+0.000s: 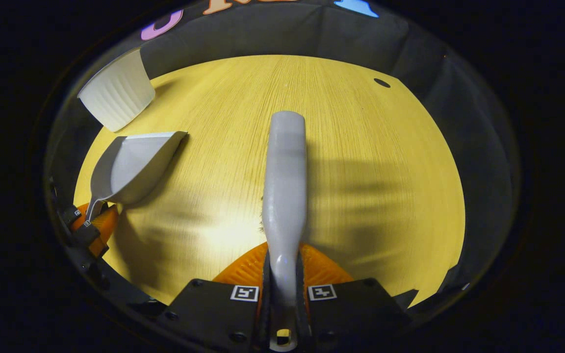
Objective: Pick up the small broom and dustpan from the desktop, sweep the trash into the dustpan with the broom, and then empty the trash into the garbage bin.
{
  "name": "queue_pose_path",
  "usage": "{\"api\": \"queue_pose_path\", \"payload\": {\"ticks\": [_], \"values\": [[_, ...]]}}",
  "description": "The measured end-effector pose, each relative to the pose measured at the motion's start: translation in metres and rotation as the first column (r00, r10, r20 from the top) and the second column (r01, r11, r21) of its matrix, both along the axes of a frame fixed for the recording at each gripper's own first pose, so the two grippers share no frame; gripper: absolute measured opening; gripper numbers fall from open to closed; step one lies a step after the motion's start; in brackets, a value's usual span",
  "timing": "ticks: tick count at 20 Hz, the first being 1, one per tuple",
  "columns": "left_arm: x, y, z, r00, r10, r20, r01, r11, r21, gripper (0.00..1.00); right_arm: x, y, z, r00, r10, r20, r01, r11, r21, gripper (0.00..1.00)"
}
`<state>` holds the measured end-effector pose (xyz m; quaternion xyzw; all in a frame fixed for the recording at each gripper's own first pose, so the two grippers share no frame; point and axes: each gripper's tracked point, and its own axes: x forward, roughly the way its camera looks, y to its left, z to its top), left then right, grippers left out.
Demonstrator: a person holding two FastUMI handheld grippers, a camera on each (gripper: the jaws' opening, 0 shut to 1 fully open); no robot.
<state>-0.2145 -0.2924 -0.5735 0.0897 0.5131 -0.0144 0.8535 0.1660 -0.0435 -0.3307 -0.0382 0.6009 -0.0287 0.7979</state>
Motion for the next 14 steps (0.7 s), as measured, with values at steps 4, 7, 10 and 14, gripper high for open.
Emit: {"api": "queue_pose_path", "payload": {"ticks": [4,7,10,14], "values": [[0.003,-0.012,0.008,0.999,-0.031,0.026,0.031,1.0,-0.001,0.94,-0.003,-0.001,0.007,1.0,0.013,0.007,-0.014,1.0,0.018,0.46],[0.009,-0.006,0.03,0.995,-0.007,0.098,0.003,0.999,0.037,0.96,0.002,-0.004,0.023,0.994,0.053,0.093,-0.055,0.998,0.019,1.0],[0.031,0.002,0.1,0.95,0.003,0.314,-0.035,0.995,0.096,0.95,0.021,-0.003,0.081,0.936,0.09,0.341,-0.112,0.993,0.044,1.0],[0.067,-0.014,0.237,0.768,-0.007,0.64,-0.072,0.993,0.097,0.94,0.046,-0.007,0.216,0.645,0.093,0.758,-0.174,0.984,0.027,0.99]]}}
